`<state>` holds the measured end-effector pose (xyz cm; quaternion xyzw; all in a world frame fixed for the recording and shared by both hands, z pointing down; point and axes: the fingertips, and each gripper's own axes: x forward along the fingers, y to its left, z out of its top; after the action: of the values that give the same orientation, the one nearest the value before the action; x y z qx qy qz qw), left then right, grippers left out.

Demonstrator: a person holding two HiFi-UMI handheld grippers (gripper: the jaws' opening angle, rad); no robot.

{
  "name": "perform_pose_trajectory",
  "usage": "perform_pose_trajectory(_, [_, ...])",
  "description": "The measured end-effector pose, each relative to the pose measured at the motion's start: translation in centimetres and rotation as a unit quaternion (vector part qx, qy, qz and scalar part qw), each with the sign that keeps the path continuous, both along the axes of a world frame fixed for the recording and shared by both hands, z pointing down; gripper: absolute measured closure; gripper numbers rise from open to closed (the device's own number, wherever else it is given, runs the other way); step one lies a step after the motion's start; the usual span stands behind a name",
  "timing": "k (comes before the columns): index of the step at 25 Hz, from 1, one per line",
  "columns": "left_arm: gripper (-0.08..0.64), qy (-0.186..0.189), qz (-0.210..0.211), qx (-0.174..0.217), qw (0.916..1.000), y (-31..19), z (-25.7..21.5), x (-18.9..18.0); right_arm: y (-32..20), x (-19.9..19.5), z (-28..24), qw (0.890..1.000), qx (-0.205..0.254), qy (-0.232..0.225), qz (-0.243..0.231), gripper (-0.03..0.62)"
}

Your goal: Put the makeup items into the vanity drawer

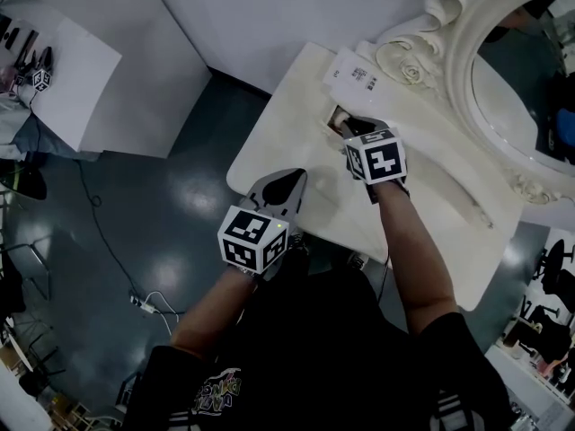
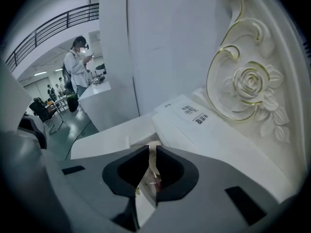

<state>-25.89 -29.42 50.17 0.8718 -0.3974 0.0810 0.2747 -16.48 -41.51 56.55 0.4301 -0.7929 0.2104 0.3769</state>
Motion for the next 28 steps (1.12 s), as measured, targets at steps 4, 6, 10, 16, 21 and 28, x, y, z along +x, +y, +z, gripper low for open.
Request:
perform_pose_trajectory(4, [0.560, 0.002, 0.013, 0.006, 0.9999, 0.3, -0.6, 1.2, 1.0, 1.2, -2.3, 0.998, 0.038, -0.036, 0.021, 0.531])
perform_pose_trajectory(6, [0.560, 0.003, 0.021, 0.008, 0.9997, 0.6, -0.8, 2.3, 1.6, 2.1, -3.5, 0.996, 0.053, -0.065, 0.037, 0.531])
perform_pose_trajectory(10, [0.560, 0.004, 0.056, 0.016, 0.9983, 1.6, -1.5, 5.3, 3.1, 5.4, -7.1, 0.981, 0.107, -0.138, 0.089, 0.561])
perform_pose_trajectory(16, [0.560, 0.003, 0.097, 0.033, 0.9947, 3.0, -3.0, 10.1, 7.6, 11.5, -12.6, 0.948, 0.169, -0.222, 0.156, 0.563])
perform_pose_trajectory(21, [0.560, -0.001, 0.115, 0.049, 0.9921, 5.3, -5.1, 14.1, 12.8, 16.2, -15.5, 0.940, 0.195, -0.223, 0.170, 0.563])
perform_pose_trajectory(28, [0.560, -0.004, 0.131, 0.063, 0.9893, 9.3, -6.8, 20.4, 19.5, 23.4, -16.9, 0.934, 0.212, -0.215, 0.193, 0.563])
